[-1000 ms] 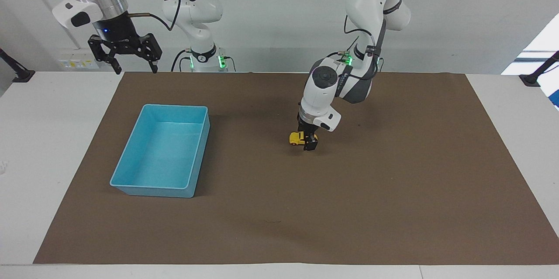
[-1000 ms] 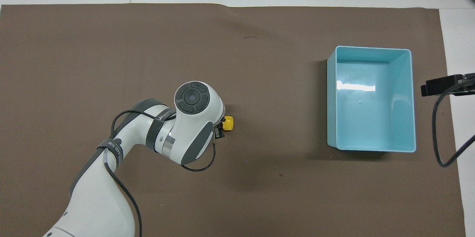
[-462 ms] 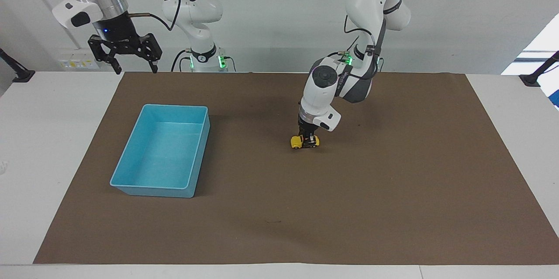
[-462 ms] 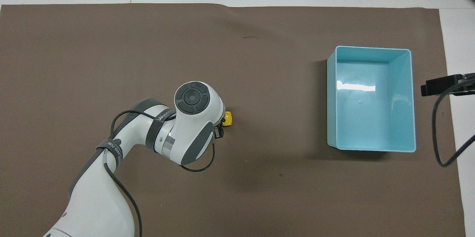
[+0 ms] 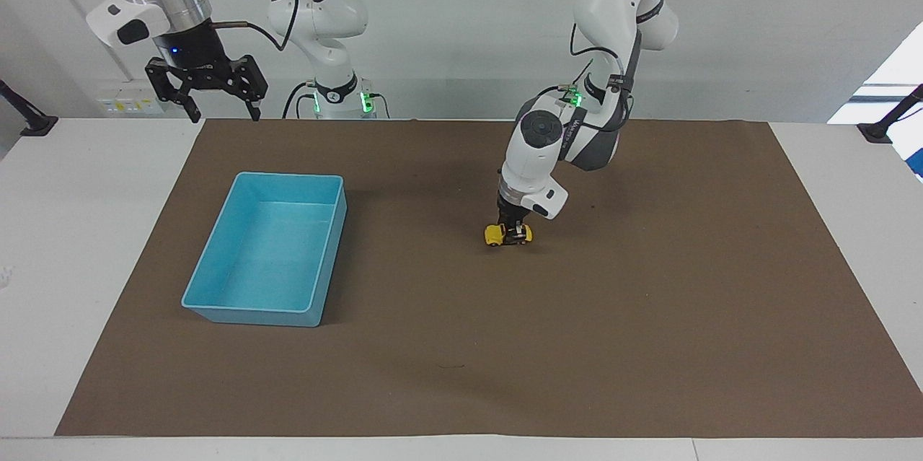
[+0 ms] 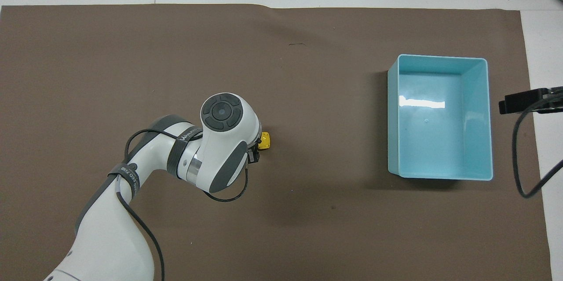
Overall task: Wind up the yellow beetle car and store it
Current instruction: 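Press the car with the left gripper and drag it back away from the bin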
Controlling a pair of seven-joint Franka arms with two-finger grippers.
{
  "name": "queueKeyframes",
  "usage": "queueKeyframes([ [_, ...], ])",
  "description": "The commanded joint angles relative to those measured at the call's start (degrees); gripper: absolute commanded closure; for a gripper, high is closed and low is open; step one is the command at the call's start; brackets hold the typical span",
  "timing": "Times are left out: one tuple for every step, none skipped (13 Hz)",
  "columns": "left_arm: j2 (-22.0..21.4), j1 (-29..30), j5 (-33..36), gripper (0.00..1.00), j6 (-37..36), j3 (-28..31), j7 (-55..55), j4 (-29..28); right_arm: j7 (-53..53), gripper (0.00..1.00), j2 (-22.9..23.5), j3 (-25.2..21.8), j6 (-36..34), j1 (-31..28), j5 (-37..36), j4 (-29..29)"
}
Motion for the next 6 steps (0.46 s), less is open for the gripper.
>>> queueKeyframes([
  [0.3,3.4,0.6,1.00,0.6,0.7,3.2,-2.1,1.0,0.00,-0.6,0.1,-0.2,-0.3,0.8,-0.3],
  [0.3,4.0,0.6,1.00,0.5,0.7,3.8,-2.5,1.0,0.00,-0.6,0.1,-0.2,-0.3,0.8,-0.3],
  [0.1,4.7,0.6,1.00,0.5,0.7,4.1,-3.1,1.0,0.00,-0.6,0.1,-0.2,-0.3,0.8,-0.3],
  [-0.1,5.6,0.6,1.00,0.4,0.8,4.6,-3.3,1.0,0.00,-0.6,0.1,-0.2,-0.3,0.8,-0.3],
  [-0.1,6.5,0.6,1.00,0.3,0.8,5.5,-3.4,1.0,0.00,-0.6,0.1,-0.2,-0.3,0.8,-0.3],
  [-0.1,7.3,0.6,1.00,0.3,0.8,6.4,-3.4,1.0,0.00,-0.6,0.1,-0.2,-0.3,0.8,-0.3],
])
